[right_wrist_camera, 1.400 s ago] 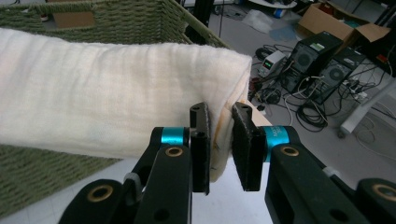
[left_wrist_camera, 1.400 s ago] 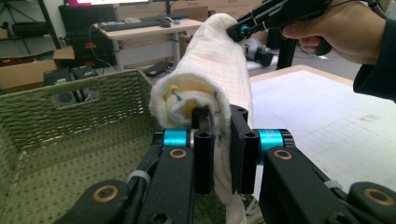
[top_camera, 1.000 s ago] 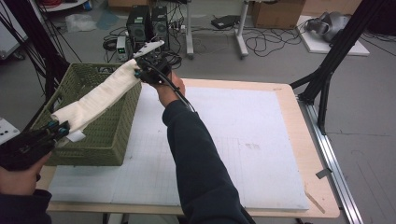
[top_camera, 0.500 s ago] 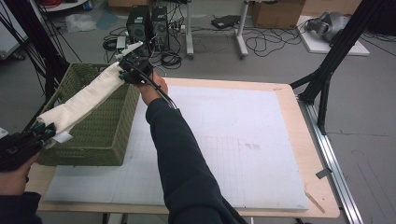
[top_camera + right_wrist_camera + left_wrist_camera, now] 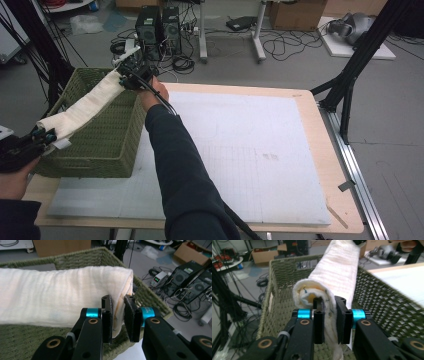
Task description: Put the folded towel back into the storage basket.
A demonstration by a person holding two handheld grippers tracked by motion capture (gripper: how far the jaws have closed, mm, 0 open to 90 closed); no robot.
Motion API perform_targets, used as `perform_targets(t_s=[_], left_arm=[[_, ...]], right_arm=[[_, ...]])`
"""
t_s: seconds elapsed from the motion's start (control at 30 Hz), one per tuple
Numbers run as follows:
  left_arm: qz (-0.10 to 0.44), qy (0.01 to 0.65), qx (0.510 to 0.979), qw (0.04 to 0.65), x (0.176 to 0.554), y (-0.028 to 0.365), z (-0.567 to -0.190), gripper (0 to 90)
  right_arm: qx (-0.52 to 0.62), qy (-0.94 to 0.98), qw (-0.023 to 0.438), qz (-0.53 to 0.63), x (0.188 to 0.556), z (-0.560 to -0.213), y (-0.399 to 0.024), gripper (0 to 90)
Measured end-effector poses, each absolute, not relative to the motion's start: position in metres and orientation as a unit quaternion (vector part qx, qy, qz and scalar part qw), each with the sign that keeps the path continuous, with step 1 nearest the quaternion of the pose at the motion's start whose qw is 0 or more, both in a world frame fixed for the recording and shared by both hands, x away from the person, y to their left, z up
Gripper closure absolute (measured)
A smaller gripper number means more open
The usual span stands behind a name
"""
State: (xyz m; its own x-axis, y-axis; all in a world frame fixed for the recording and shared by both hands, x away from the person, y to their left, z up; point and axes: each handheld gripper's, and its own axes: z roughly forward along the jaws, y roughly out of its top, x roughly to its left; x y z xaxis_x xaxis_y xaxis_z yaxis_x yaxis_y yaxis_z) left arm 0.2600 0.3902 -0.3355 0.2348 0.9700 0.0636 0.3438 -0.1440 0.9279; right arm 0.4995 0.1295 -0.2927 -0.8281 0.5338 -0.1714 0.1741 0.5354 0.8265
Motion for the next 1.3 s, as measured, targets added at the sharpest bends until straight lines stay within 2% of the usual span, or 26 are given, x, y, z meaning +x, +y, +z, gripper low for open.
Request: perform_targets(t_s=[0.1, 0.23, 0.47, 0.6, 0.7, 1.0, 1.3], left_arm=[[0.370, 0.512, 0.657, 0.411, 0.263, 0.392, -0.340, 50.0], [0.393, 0.506, 0.638, 0.428, 0.252, 0.394, -0.331, 38.6], [0.387, 0.478, 0.639, 0.462, 0.245, 0.382, -0.326, 36.3], [0.363, 0.476, 0.635, 0.488, 0.248, 0.373, -0.329, 31.8], [0.349, 0.485, 0.635, 0.490, 0.252, 0.365, -0.330, 28.0], [0.314, 0.459, 0.638, 0.532, 0.261, 0.334, -0.331, 21.8], [0.285, 0.427, 0.657, 0.552, 0.272, 0.293, -0.334, 21.8]], right_arm=[[0.212, 0.857, 0.213, 0.418, 0.499, -0.301, 0.134, 68.3], [0.204, 0.860, 0.212, 0.417, 0.495, -0.297, 0.130, 58.8], [0.203, 0.856, 0.207, 0.427, 0.487, -0.284, 0.100, 55.5], [0.210, 0.854, 0.191, 0.436, 0.484, -0.279, 0.072, 50.7], [0.219, 0.847, 0.173, 0.453, 0.481, -0.279, 0.050, 43.1], [0.250, 0.835, 0.177, 0.458, 0.461, -0.299, -0.016, 21.9], [0.285, 0.822, 0.182, 0.459, 0.432, -0.321, -0.090, 14.3]])
